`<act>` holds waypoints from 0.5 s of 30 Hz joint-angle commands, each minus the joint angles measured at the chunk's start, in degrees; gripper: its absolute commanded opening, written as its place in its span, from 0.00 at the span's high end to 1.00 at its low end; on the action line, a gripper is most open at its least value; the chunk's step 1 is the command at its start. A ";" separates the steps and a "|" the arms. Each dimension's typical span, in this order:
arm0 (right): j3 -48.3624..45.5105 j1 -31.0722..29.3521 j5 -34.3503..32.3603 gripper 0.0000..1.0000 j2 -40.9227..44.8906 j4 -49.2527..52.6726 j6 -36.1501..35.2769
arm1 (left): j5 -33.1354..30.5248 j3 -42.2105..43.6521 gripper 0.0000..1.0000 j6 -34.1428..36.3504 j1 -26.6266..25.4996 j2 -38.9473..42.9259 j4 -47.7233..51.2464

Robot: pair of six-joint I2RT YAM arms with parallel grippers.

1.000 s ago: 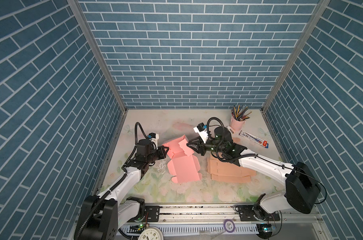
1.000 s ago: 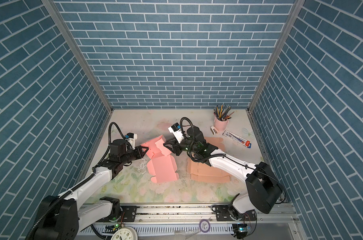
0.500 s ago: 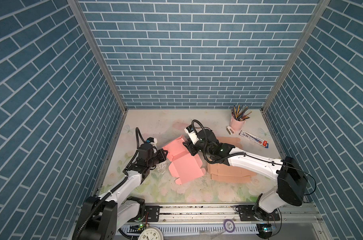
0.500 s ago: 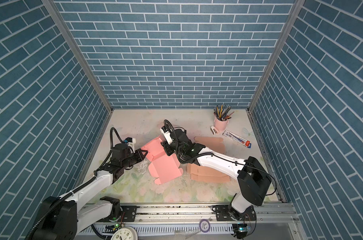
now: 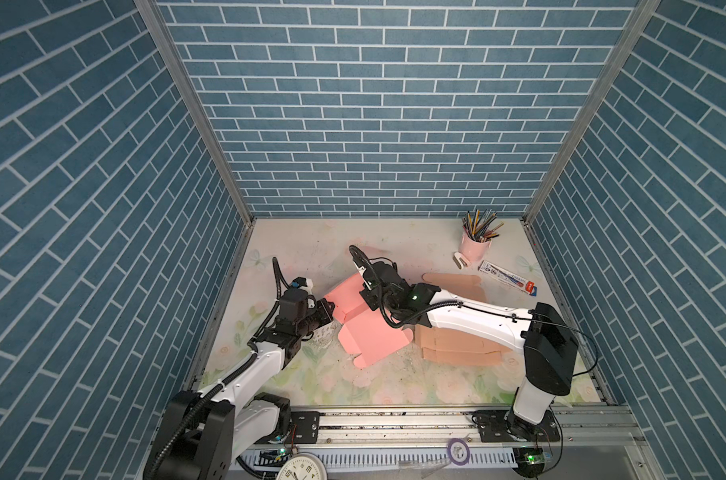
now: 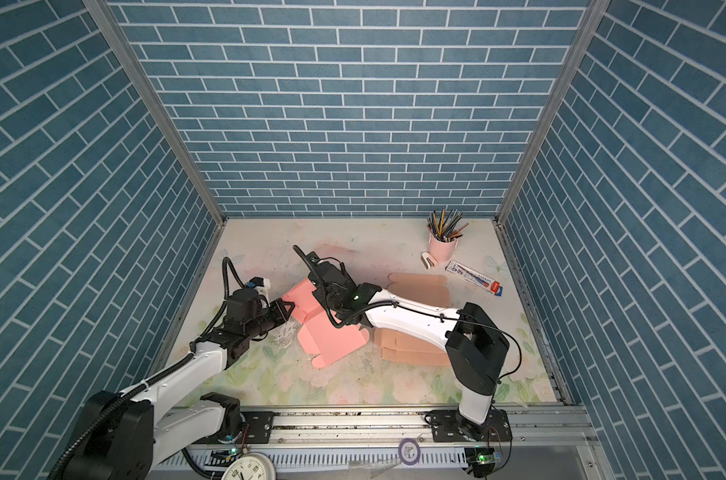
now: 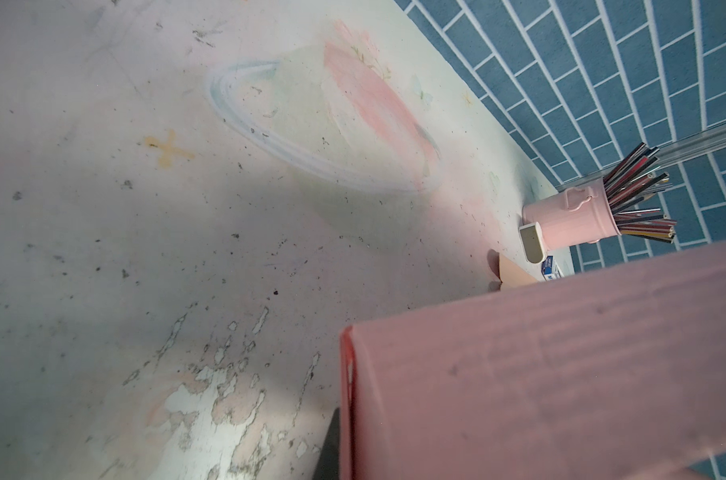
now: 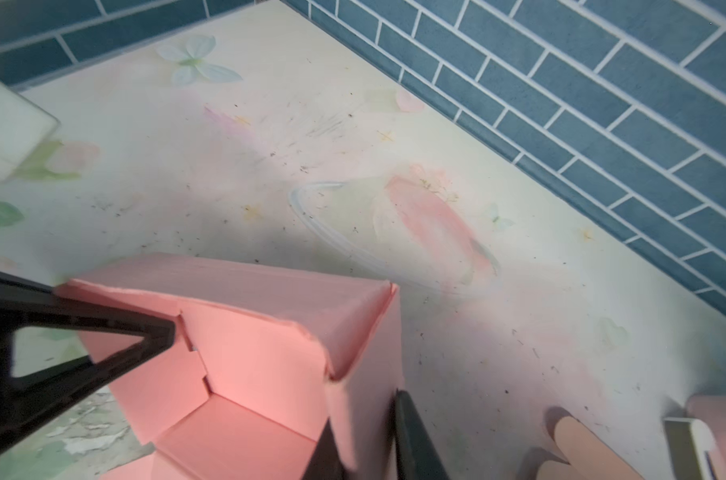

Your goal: Fold the paper box

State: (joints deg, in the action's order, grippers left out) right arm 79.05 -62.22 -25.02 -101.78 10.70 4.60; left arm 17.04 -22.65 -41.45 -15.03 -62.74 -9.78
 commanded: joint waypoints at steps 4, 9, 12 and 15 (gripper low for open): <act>3.40 -1.39 -8.61 0.84 -3.45 5.91 -2.85 | -0.03 -0.34 1.00 -1.17 -1.57 -0.55 -2.76; 5.97 -2.20 -12.81 0.89 -6.62 8.81 -3.44 | -0.51 -1.07 1.00 -1.59 -2.16 -1.43 -2.99; 6.29 -2.38 -14.16 0.94 -7.00 9.04 -3.87 | -1.04 -1.51 1.00 -1.61 -2.60 -1.61 -2.79; 6.56 -2.46 -15.58 1.00 -7.43 9.14 -4.51 | -1.34 -1.69 1.00 -1.79 -3.02 -1.78 -2.81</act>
State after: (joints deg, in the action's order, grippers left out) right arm 84.18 -64.25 -37.54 -107.96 16.93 1.91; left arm 15.55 -22.65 -42.70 -17.32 -64.71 -9.74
